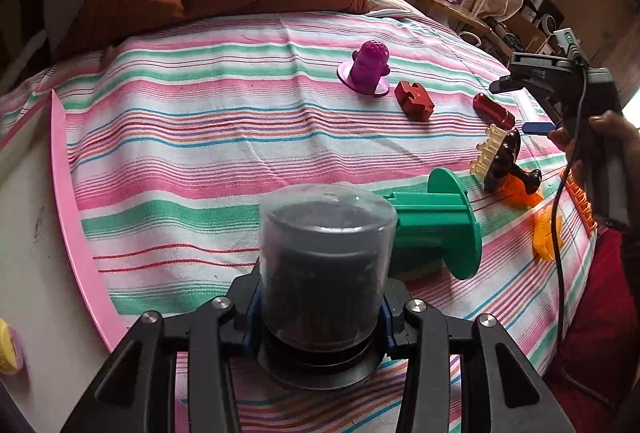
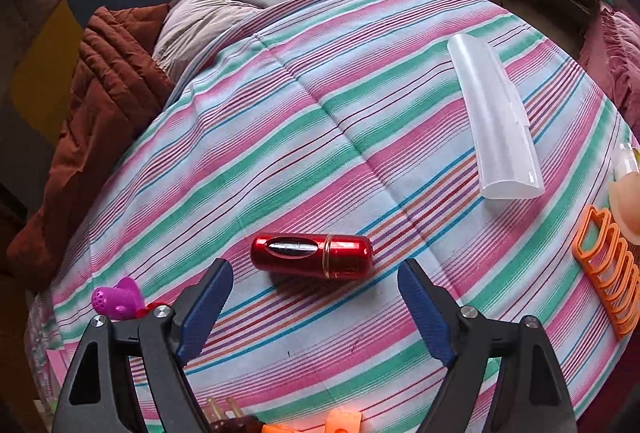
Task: Organize rigid objects
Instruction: 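Lift the black cylinder with the left gripper while the right gripper grasps the red cylinder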
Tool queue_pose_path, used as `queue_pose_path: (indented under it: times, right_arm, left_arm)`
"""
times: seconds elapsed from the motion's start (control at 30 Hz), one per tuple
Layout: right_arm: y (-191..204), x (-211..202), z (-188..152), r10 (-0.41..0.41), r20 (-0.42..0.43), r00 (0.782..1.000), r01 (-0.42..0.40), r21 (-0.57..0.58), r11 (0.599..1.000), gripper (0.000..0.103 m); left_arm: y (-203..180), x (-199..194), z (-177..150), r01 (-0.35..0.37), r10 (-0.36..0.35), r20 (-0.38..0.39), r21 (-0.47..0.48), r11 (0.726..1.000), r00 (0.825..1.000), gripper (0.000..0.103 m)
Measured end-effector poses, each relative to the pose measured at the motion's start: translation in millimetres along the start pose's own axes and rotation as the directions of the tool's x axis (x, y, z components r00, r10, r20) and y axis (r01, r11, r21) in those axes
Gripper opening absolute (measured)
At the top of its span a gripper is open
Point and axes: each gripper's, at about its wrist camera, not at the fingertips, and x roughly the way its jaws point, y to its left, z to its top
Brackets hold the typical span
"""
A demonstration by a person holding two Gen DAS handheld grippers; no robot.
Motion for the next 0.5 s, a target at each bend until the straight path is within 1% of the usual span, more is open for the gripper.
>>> queue_pose_path:
  times: [0.13,0.23,0.3,0.4,0.43,0.5]
  right_arm:
    - [5.4,17.0,6.3,-0.037,-0.016,0.999,0.037,0.002,0.999,0.086]
    - [3.7,28.1,7.4,-0.028,-0.038,0.999,0.029,0.020,0.999,0.086]
    - [4.9,26.2,7.1,-0.039,-0.012,0.999,0.039,-0.001,0.999,0.077]
    - [0.7,18.6,5.3,0.006,-0.008,1.000,-0.006,0.005,1.000,0.076]
    - [0.2,14.0,2.4,0.010,-0.003,1.000,-0.010,-0.010,1.000,0.076]
    - [0.1,2.4,-5.3,0.042,-0.002,0.999,-0.042,-0.044,0.998,0.076]
  left_arm:
    - [-1.0,-0.2,0.1,-0.003,0.003,0.003,0.005,1.000,1.000,0.045]
    - [1.0,0.2,0.5,0.005,-0.005,0.004,-0.009,1.000,1.000,0.045]
    - [0.4,0.0,0.1,0.002,-0.002,0.007,-0.007,1.000,1.000,0.045]
    - [-0.4,0.3,-1.6,-0.005,0.005,0.017,-0.001,1.000,1.000,0.045]
    - [-0.6,0.6,-1.9,-0.007,0.007,0.020,-0.002,1.000,1.000,0.045]
    - [-1.2,0.9,-1.8,-0.013,0.013,0.023,-0.001,1.000,1.000,0.045]
